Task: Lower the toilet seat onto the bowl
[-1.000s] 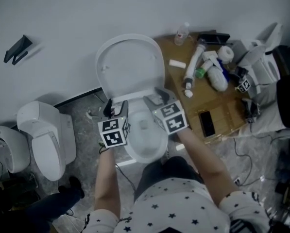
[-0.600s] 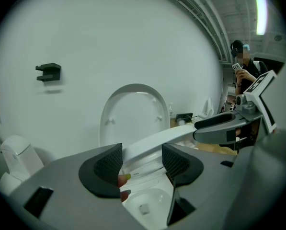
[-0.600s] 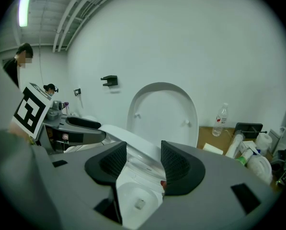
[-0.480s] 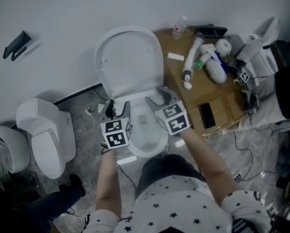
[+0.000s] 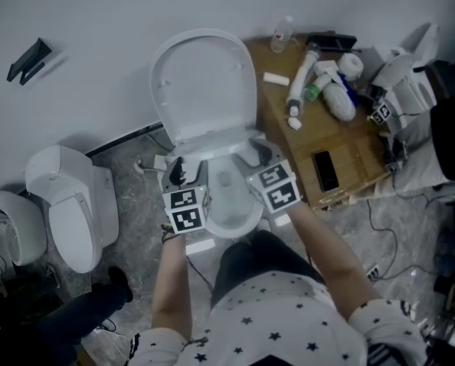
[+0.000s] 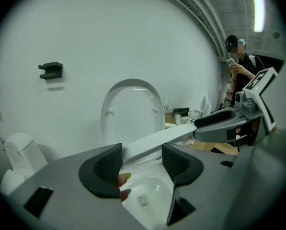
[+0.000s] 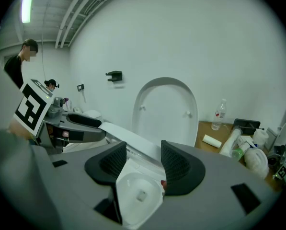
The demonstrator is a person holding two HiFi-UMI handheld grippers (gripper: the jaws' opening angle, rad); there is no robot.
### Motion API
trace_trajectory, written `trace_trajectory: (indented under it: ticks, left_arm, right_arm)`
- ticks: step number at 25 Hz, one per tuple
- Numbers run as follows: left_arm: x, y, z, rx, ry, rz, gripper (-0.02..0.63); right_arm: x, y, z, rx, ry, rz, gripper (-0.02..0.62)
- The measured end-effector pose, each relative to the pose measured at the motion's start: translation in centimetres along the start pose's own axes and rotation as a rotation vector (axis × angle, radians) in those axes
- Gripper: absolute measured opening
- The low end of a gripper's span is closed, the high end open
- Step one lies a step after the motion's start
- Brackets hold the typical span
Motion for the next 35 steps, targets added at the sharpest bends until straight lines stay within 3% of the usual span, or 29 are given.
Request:
trace_trajectory:
  ticks: [18, 25, 35]
  left_arm:
    - [1.8, 2.5, 6.1, -0.033, -0.007, -0.012, 0.258]
    - [2.3, 3.1, 7.9, -0.036, -0.027, -0.014, 0.258]
    - [2.8, 3.6, 10.5, -0.038, -0.051, -0.023, 0.258]
  right_arm:
    - [-2.9, 2.5, 5.5, -0.015, 0.016, -0.065, 0.216]
    - [-3.1, 2.9, 7.1, 0.009, -0.078, -0.096, 0.216]
    - [-4.5, 3.6, 9.3, 0.005, -0.046, -0.095, 0.216]
Point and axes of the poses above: the fingertips, and each gripper's own axes: y backward along the fingers, x to its right, z out of its underside, the point moved 2 cm from there along y, backward along the fingers, and after that the axes turned 3 degrees about -x, right-handed, at the moved point
